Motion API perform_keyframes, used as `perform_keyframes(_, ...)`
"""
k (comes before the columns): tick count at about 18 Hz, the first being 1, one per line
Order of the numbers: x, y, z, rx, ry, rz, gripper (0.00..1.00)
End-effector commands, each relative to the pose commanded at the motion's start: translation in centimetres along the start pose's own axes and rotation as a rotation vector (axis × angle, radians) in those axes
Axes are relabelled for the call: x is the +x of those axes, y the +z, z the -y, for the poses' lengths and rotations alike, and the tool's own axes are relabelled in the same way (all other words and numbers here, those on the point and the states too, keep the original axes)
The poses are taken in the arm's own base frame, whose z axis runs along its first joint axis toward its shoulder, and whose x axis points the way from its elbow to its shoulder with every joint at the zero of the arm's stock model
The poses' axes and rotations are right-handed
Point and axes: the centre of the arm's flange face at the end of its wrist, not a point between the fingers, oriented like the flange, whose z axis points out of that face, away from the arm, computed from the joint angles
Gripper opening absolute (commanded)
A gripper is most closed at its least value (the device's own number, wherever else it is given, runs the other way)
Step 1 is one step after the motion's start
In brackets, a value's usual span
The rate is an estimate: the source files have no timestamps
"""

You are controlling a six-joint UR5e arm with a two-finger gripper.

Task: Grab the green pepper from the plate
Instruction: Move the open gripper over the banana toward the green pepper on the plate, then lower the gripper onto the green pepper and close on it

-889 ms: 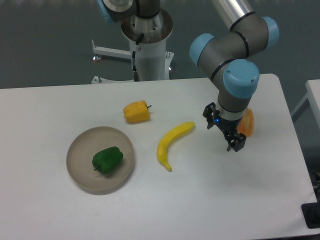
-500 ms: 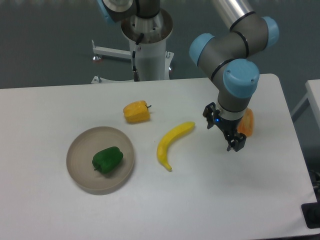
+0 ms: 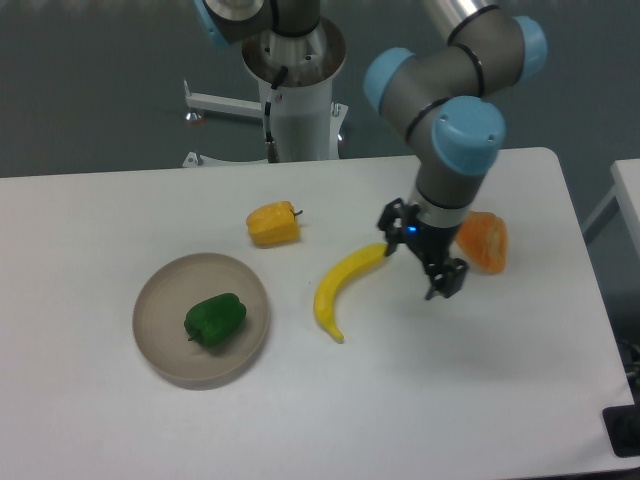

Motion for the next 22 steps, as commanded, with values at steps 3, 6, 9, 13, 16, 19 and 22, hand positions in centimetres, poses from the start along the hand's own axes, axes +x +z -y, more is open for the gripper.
perform_keyframes(3,2.4,1.6,4.1,-0.006,-0.037,-0.024,1.0)
perform_keyframes(6,4.7,3.6,7.1,-0.015,-0.089,-0.059,1.0)
perform_keyframes(9,6.5,5.6,9.2,-0.026,-0.111,-0.088,1.0)
perform_keyframes(13,8.4,8.0,11.7,-0.047,-0.166,-0.12,1.0)
perform_keyframes(16,8.6,10.0,12.2,-0.066,-0.185,-0.143,1.0)
perform_keyframes(19,8.9,10.9,12.7,-0.065,-0.203,-0.141,1.0)
perform_keyframes(22,9.4,11.8,13.6,-0.066,-0.225,-0.138,1.0)
